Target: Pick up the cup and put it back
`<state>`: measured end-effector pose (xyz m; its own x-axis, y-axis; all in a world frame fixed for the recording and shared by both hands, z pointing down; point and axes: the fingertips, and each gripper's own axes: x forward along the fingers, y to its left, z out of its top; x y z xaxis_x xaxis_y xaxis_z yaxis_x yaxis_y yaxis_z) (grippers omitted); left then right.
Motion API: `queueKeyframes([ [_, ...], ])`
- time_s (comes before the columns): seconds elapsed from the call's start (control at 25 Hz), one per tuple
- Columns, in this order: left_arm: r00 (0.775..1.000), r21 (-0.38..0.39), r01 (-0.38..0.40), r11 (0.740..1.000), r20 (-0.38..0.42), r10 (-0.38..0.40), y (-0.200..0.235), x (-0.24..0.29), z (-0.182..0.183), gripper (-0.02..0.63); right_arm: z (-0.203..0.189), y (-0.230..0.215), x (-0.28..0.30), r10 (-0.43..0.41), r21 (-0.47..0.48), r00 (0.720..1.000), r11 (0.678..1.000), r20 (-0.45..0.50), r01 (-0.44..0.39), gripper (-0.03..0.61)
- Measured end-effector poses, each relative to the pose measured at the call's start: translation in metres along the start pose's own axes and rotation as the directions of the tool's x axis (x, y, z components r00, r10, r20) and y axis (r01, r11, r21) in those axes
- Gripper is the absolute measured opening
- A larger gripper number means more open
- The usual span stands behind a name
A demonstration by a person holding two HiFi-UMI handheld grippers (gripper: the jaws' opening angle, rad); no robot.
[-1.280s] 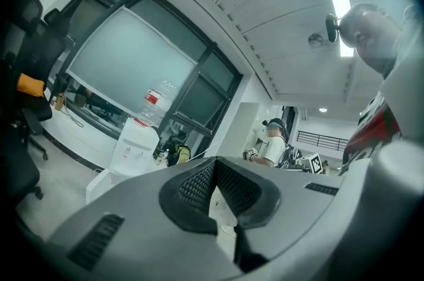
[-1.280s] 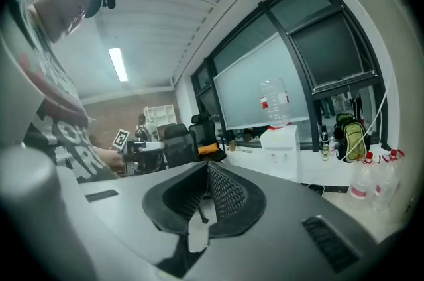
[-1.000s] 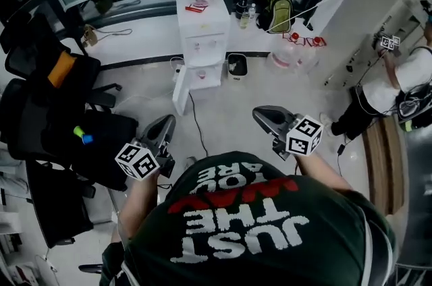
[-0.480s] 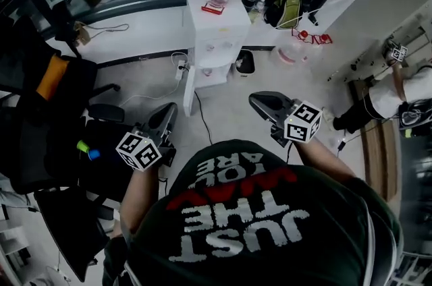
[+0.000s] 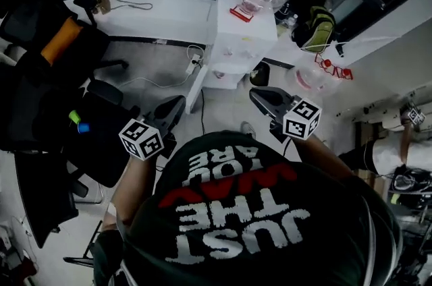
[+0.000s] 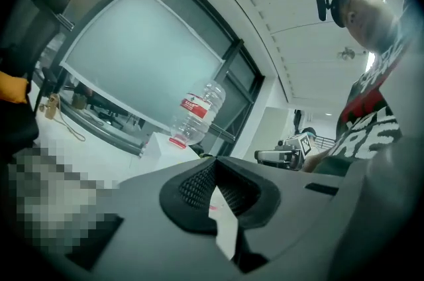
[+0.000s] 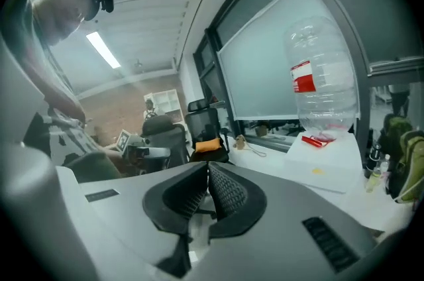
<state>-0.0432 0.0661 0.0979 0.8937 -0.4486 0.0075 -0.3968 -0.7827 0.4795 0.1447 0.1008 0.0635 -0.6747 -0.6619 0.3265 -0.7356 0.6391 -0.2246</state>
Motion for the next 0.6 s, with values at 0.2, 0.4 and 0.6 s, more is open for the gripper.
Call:
queueKeyframes([
  [0.2, 0.979, -0.01, -0.192, 0.981, 0.072, 0.193, 0.011, 0.062, -0.023, 0.009, -0.001, -0.075, 0.001, 0.203, -0.109, 0.975, 0.971, -0.092, -0.212, 0.035],
  [0.4, 0.935, -0.11, -0.344, 0.932, 0.044, 0.351, 0.011, 0.133, -0.067, 0.009, -0.02, -0.14, -0.009, 0.326, -0.131, 0.917, 0.923, -0.23, -0.361, 0.035],
  [0.6, 0.916, -0.156, -0.399, 0.903, -0.037, 0.399, 0.025, 0.178, -0.098, 0.009, -0.057, -0.185, 0.004, 0.35, -0.073, 0.89, 0.92, -0.292, -0.386, 0.035],
])
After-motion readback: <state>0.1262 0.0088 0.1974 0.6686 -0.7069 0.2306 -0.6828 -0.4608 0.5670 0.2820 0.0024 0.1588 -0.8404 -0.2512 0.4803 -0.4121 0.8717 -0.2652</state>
